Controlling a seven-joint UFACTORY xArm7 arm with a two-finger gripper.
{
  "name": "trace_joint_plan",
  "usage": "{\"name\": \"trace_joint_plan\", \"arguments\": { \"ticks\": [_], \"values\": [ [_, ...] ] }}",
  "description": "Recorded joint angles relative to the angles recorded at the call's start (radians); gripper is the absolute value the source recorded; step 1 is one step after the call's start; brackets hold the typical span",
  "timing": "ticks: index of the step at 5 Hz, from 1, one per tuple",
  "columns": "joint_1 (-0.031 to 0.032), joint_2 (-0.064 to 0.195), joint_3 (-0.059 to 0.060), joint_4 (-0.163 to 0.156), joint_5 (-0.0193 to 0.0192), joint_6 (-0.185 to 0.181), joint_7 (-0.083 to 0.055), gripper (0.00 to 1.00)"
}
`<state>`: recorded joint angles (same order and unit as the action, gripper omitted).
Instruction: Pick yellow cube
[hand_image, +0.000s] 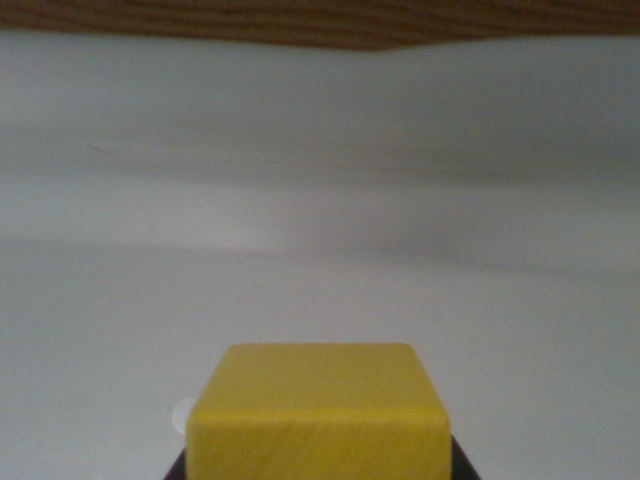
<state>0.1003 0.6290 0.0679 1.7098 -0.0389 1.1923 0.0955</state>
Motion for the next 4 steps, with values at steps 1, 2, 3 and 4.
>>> {"name": "trace_joint_plan", "arguments": {
  "ticks": [1, 2, 3, 4],
  "values": [
    [0.0009, -0.002, 0.000, 0.040, 0.0003, 0.042, 0.000, 1.00],
    [0.0009, -0.002, 0.000, 0.040, 0.0003, 0.042, 0.000, 1.00],
    [0.0018, -0.004, 0.001, 0.083, 0.0006, 0.087, -0.001, 1.00],
    [0.0018, -0.004, 0.001, 0.083, 0.0006, 0.087, -0.001, 1.00]
  ]
}}
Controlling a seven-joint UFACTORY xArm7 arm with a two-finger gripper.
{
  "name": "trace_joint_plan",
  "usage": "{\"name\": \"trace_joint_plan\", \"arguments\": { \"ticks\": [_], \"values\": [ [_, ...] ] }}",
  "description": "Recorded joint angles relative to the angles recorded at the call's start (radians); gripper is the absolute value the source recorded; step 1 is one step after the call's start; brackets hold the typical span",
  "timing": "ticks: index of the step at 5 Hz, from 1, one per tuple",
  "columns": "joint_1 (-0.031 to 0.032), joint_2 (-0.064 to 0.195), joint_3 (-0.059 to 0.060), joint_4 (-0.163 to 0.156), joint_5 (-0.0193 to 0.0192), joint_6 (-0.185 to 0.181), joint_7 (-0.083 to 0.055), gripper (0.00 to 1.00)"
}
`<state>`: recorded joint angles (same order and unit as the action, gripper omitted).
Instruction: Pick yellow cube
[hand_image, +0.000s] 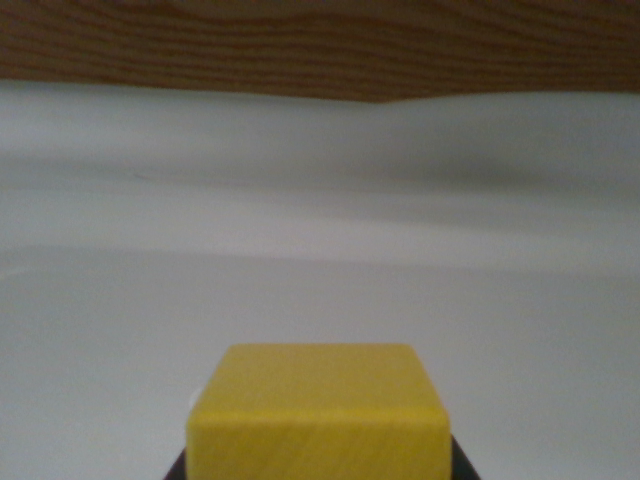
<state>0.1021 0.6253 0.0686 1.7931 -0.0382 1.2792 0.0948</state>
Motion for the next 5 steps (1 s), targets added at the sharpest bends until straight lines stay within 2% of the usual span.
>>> {"name": "trace_joint_plan", "arguments": {
  "ticks": [1, 2, 3, 4, 5],
  "values": [
    [0.0010, -0.002, 0.000, 0.044, 0.0003, 0.046, 0.000, 1.00],
    [0.0010, -0.002, 0.000, 0.044, 0.0003, 0.046, 0.000, 1.00],
    [0.0019, -0.004, 0.001, 0.089, 0.0007, 0.093, -0.001, 1.00],
    [0.0019, -0.004, 0.001, 0.089, 0.0007, 0.093, -0.001, 1.00],
    [0.0029, -0.006, 0.001, 0.133, 0.0010, 0.139, -0.001, 1.00]
  ]
}}
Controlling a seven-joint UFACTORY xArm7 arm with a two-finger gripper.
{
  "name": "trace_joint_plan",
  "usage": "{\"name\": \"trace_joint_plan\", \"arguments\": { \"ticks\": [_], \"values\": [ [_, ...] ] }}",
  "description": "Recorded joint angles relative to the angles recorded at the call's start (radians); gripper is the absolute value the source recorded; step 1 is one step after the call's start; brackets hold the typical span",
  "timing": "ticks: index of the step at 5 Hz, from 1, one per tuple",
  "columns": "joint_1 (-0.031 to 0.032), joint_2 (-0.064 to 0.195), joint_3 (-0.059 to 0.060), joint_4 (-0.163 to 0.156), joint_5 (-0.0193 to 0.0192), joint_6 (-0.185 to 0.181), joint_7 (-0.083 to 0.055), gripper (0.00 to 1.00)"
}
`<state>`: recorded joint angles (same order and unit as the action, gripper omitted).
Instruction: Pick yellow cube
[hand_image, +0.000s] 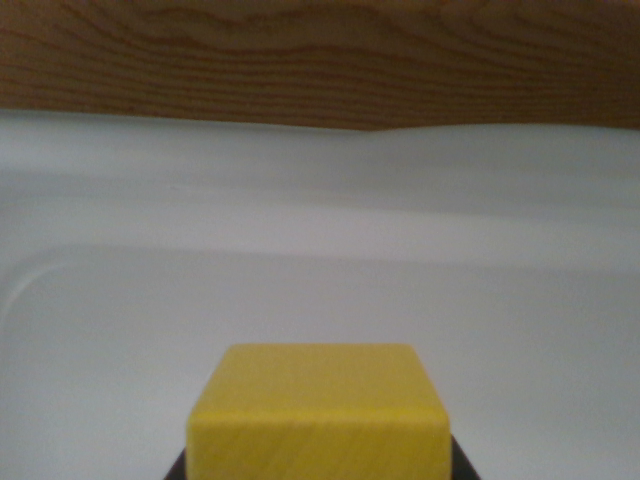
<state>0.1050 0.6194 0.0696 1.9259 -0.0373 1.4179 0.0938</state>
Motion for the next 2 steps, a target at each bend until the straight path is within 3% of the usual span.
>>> {"name": "trace_joint_plan", "arguments": {
  "ticks": [1, 2],
  "values": [
    [0.0000, 0.000, 0.000, 0.000, 0.0000, 0.000, 0.000, 1.00],
    [0.0010, -0.002, 0.000, 0.045, 0.0003, 0.047, 0.000, 1.00]
  ]
}}
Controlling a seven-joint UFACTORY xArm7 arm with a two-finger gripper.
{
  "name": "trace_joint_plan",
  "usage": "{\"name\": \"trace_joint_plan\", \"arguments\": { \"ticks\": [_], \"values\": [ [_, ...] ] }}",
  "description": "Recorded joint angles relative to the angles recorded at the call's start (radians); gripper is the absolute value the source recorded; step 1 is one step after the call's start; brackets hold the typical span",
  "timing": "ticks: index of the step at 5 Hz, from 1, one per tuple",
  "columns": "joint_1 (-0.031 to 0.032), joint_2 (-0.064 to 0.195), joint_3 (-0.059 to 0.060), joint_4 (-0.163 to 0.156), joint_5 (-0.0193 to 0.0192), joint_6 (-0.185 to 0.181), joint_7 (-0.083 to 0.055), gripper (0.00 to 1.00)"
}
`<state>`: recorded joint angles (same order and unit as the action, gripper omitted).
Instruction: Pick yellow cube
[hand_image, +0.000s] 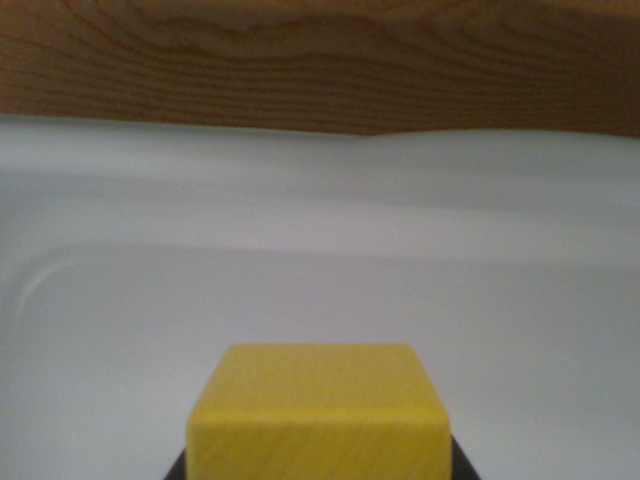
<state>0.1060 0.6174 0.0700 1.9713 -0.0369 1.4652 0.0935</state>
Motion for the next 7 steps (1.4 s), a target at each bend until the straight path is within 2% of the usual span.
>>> {"name": "trace_joint_plan", "arguments": {
  "ticks": [1, 2, 3, 4, 5, 6, 7],
  "values": [
    [0.0000, 0.000, 0.000, 0.000, 0.0000, 0.000, 0.000, 1.00],
    [0.0010, -0.002, 0.000, 0.046, 0.0003, 0.048, 0.000, 1.00],
    [0.0010, -0.002, 0.000, 0.046, 0.0003, 0.048, 0.000, 1.00],
    [0.0019, -0.004, 0.001, 0.089, 0.0007, 0.093, -0.001, 1.00],
    [0.0019, -0.004, 0.001, 0.089, 0.0007, 0.093, -0.001, 1.00],
    [0.0029, -0.006, 0.001, 0.133, 0.0010, 0.139, -0.001, 1.00],
    [0.0029, -0.006, 0.001, 0.133, 0.0010, 0.139, -0.001, 1.00]
  ]
}}
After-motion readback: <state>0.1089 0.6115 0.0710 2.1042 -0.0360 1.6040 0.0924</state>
